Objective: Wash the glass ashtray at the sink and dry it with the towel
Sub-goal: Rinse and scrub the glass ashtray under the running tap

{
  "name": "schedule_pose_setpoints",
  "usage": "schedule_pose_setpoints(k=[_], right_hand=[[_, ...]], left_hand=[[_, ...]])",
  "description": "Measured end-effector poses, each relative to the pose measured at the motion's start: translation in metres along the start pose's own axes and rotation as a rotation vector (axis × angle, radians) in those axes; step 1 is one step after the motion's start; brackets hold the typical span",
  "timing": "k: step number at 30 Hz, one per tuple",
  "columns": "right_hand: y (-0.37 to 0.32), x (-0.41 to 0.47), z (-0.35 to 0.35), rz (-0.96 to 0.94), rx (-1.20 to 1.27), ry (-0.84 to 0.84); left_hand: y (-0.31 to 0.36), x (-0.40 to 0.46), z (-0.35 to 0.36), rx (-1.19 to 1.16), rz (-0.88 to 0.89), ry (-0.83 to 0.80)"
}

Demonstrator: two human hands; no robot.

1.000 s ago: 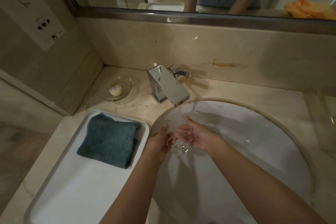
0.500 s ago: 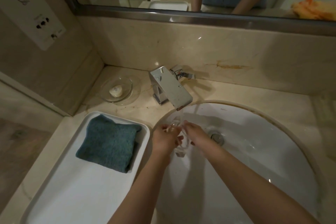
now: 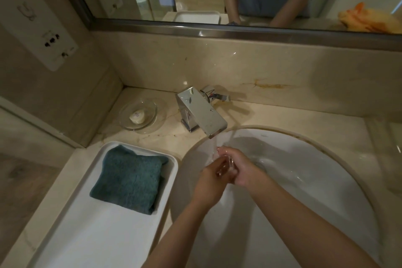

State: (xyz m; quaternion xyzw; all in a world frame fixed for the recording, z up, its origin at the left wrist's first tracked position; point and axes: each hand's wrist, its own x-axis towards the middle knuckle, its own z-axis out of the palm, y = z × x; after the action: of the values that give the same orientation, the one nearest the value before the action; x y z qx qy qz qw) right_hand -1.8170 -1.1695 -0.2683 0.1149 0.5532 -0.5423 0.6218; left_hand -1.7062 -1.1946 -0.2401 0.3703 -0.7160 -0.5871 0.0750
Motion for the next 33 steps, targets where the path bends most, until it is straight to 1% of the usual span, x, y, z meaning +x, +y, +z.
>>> schedule_pose_setpoints(k=[2,5,6,7,8,9,10,11,13,14,18,22,25,29,33], right_hand=[[0.002,0.005,-0.004,-0.017,0.061,-0.064],[0.005,0.005,-0.007,-0.073,0.146,-0.184],[0.004,0.002,-0.008,-0.085,0.160,-0.224],[0.004,0.004,-0.011,-0.089,0.167,-0.231],[0.004,0.005,-0.013,-0.089,0.168,-0.244],[0.005,0.010,-0.015,-0.087,0.145,-0.218],[0.005,0.011,-0.016,-0.080,0.098,-0.219],[0.005,0.012,-0.017,-0.063,0.039,-0.215],[0.004,0.011,-0.020,-0.045,-0.065,-0.245],[0.003,0.010,-0.024,-0.051,-0.104,-0.254],[0.001,0.007,-0.035,-0.131,-0.294,-0.167],[-0.002,0.001,-0.038,-0.232,-0.416,-0.159],[-0.003,-0.005,-0.038,-0.298,-0.501,-0.112],[-0.001,-0.007,-0.035,-0.387,-0.475,-0.045],[0.001,-0.008,-0.028,-0.451,-0.401,0.038]], left_hand=[[-0.005,0.000,-0.006,0.040,-0.010,0.007],[-0.020,0.004,-0.012,0.307,0.010,0.133],[-0.022,0.007,-0.014,0.332,-0.003,0.157],[-0.022,0.009,-0.016,0.229,-0.031,0.165],[-0.022,0.011,-0.016,0.076,-0.055,0.138],[-0.022,0.014,-0.015,-0.096,-0.054,0.096],[-0.024,0.019,-0.013,-0.212,-0.065,0.074],[-0.023,0.022,-0.013,-0.286,-0.073,0.069],[-0.016,0.024,-0.012,-0.345,-0.124,0.104],[-0.012,0.025,-0.012,-0.351,-0.157,0.124],[-0.012,0.028,-0.007,-0.379,-0.218,0.137],[-0.014,0.032,-0.004,-0.406,-0.240,0.102],[-0.013,0.034,-0.006,-0.468,-0.229,0.046],[-0.011,0.033,-0.005,-0.395,-0.188,0.042],[-0.013,0.033,-0.006,-0.385,-0.178,0.038]])
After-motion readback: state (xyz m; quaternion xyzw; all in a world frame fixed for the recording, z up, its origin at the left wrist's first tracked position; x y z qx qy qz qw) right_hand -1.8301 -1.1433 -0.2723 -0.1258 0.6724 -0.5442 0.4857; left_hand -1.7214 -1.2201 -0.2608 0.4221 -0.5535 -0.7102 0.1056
